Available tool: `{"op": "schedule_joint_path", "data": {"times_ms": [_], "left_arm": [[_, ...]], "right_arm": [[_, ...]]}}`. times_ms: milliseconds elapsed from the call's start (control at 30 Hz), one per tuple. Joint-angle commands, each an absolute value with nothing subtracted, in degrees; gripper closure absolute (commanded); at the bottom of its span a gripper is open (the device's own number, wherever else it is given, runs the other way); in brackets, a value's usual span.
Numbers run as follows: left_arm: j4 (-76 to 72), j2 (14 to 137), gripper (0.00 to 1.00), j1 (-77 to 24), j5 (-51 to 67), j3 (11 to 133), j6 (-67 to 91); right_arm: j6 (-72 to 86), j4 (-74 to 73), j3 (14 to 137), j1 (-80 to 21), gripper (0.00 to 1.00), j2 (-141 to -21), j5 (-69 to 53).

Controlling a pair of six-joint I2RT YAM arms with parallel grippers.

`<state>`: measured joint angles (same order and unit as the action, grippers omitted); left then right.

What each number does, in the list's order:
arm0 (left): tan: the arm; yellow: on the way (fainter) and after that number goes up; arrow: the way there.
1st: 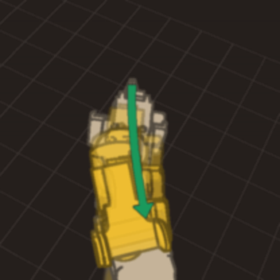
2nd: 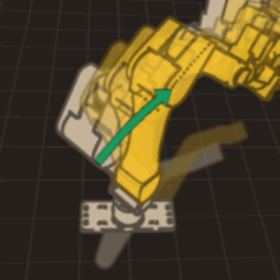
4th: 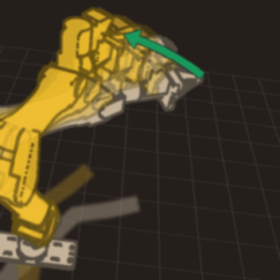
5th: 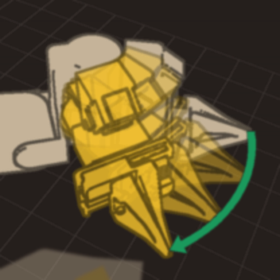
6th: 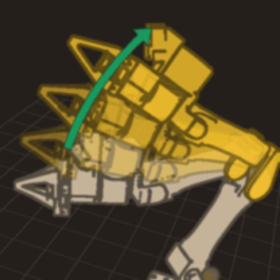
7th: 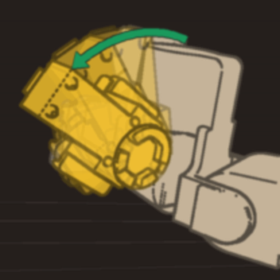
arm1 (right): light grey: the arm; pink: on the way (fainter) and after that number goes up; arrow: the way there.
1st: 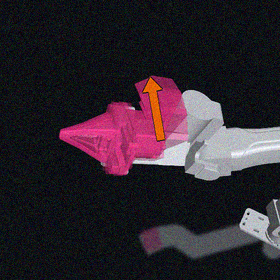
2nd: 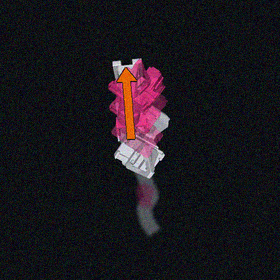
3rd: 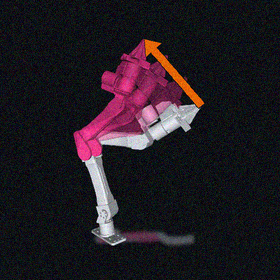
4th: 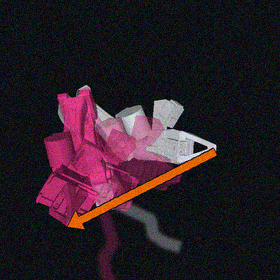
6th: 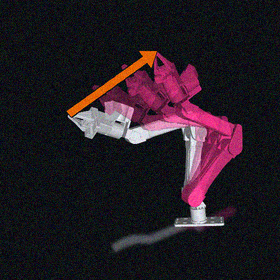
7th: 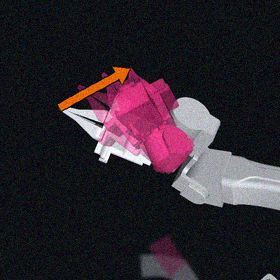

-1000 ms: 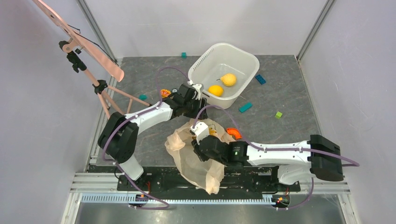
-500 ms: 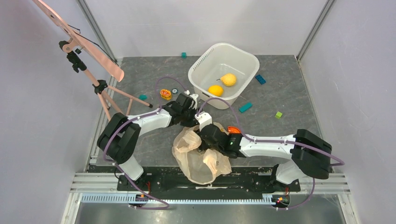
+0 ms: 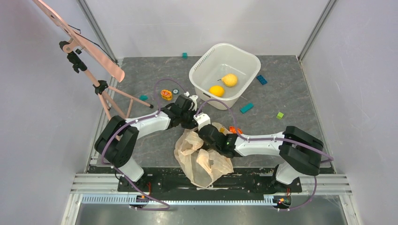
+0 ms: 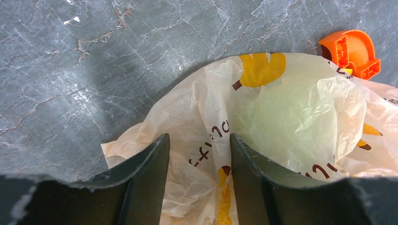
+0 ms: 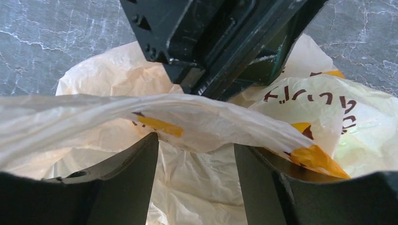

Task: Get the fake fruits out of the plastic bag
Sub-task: Take out the fake fruit from the plastic bag.

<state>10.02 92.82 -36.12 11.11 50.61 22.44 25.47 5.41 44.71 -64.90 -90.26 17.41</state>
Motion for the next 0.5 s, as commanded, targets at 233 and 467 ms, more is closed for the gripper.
{"op": "schedule_joint_path", "data": {"times_ms": [233,467], "left_arm": [[7.12,91.31,0.57,-36.3,14.39,49.5,26.37],[6.55,91.79,0.63,-36.3,15.48,49.14,26.41]], "right_arm": [[25.2,9.04,46.58,-63.48,0.35,-94.89,18.94],[23.19,11.37,46.86,-62.66,0.38,-96.73,19.54]]}}
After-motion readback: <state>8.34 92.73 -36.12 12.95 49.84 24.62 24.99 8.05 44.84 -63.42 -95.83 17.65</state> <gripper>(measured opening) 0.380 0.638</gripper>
